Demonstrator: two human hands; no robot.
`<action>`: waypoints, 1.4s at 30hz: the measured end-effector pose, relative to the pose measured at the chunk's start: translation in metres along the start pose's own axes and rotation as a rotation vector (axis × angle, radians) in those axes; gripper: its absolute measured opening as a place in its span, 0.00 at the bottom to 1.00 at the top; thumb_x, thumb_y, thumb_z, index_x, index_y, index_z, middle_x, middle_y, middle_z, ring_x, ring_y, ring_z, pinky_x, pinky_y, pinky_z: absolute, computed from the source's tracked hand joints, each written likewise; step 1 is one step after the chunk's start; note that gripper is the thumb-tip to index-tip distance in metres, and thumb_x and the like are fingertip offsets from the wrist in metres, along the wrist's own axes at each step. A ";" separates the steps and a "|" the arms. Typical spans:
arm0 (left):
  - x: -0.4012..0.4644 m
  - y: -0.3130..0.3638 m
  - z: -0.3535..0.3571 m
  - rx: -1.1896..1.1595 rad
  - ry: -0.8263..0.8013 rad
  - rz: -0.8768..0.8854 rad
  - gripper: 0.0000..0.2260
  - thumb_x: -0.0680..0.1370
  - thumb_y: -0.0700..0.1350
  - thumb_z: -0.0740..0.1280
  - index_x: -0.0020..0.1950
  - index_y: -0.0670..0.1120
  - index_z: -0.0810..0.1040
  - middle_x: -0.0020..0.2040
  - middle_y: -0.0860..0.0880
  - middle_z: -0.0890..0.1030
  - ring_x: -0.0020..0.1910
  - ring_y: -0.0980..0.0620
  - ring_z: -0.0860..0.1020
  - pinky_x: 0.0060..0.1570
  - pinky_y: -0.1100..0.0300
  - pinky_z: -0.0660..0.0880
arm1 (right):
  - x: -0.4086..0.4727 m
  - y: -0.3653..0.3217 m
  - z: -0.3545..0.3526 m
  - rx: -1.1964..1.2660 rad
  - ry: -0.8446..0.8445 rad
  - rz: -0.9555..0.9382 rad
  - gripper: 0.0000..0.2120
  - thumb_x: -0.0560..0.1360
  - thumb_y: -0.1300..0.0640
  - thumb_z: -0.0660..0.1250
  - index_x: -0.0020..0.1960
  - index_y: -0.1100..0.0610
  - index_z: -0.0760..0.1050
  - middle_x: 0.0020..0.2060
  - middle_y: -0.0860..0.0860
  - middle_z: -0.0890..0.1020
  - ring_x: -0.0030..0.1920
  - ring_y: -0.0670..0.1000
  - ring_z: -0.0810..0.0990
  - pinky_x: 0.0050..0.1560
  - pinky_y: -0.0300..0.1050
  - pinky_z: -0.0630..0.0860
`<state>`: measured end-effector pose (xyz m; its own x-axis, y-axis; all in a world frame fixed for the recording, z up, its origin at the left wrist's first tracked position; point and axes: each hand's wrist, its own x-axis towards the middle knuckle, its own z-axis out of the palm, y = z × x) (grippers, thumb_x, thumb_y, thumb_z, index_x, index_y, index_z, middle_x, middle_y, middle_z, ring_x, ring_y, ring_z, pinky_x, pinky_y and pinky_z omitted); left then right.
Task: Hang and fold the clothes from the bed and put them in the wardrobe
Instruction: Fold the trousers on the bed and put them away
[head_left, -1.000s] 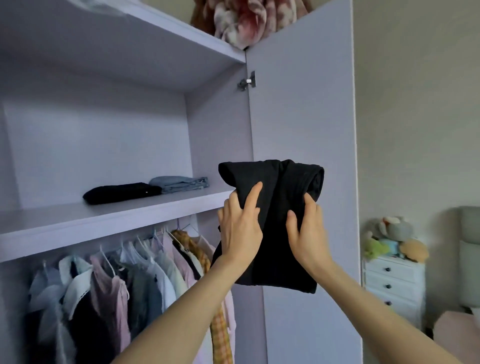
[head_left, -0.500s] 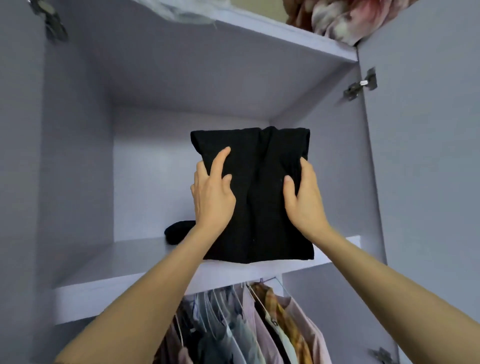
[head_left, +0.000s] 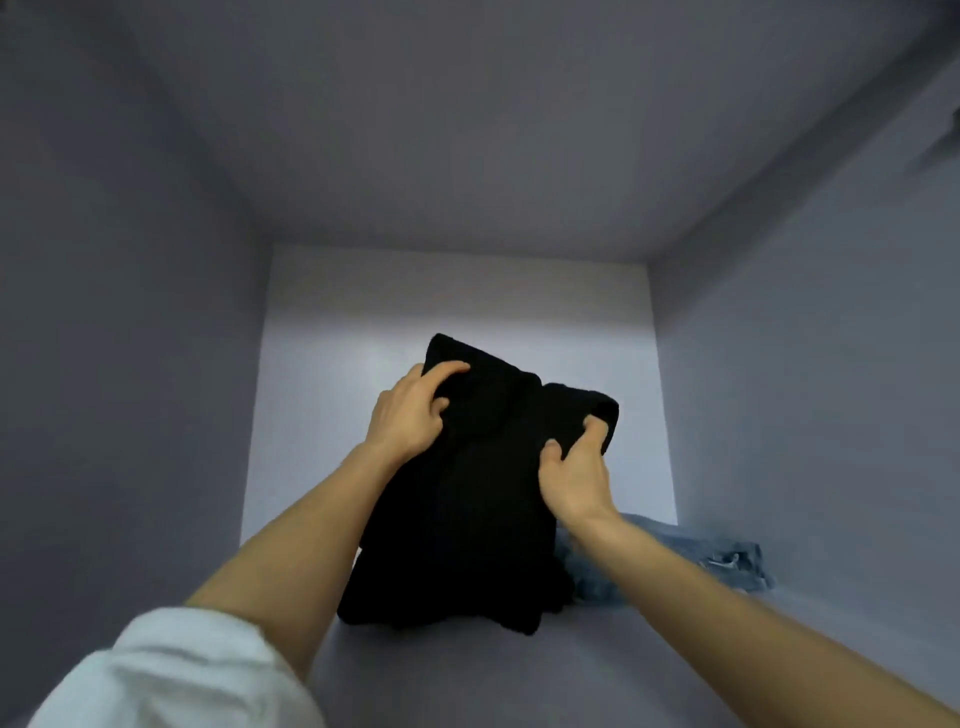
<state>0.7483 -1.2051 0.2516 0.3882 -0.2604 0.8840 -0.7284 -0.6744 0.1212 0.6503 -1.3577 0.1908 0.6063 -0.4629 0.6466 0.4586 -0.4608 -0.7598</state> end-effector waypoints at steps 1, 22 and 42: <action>0.015 -0.004 0.011 0.077 -0.022 0.011 0.23 0.80 0.40 0.58 0.72 0.58 0.63 0.62 0.47 0.73 0.61 0.46 0.73 0.61 0.52 0.68 | 0.012 0.005 0.008 0.052 -0.014 0.063 0.24 0.81 0.58 0.54 0.74 0.56 0.48 0.67 0.59 0.66 0.59 0.57 0.71 0.60 0.47 0.67; -0.055 -0.045 0.062 0.290 -1.022 -0.204 0.53 0.66 0.63 0.73 0.75 0.60 0.35 0.73 0.48 0.61 0.71 0.45 0.65 0.69 0.47 0.65 | 0.075 0.105 0.014 -1.138 -0.822 -0.362 0.48 0.72 0.61 0.64 0.74 0.41 0.32 0.73 0.51 0.49 0.73 0.59 0.52 0.66 0.57 0.66; -0.049 -0.094 0.051 0.310 -0.916 0.007 0.34 0.77 0.40 0.62 0.76 0.60 0.48 0.70 0.50 0.70 0.64 0.45 0.72 0.64 0.51 0.68 | 0.078 0.086 0.014 -0.816 -0.669 -0.433 0.08 0.72 0.60 0.63 0.48 0.52 0.69 0.45 0.48 0.71 0.48 0.53 0.71 0.47 0.45 0.70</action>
<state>0.8264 -1.1639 0.1736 0.7697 -0.6144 0.1734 -0.6020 -0.7889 -0.1230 0.7462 -1.4226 0.1745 0.8367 0.2388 0.4929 0.3027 -0.9516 -0.0528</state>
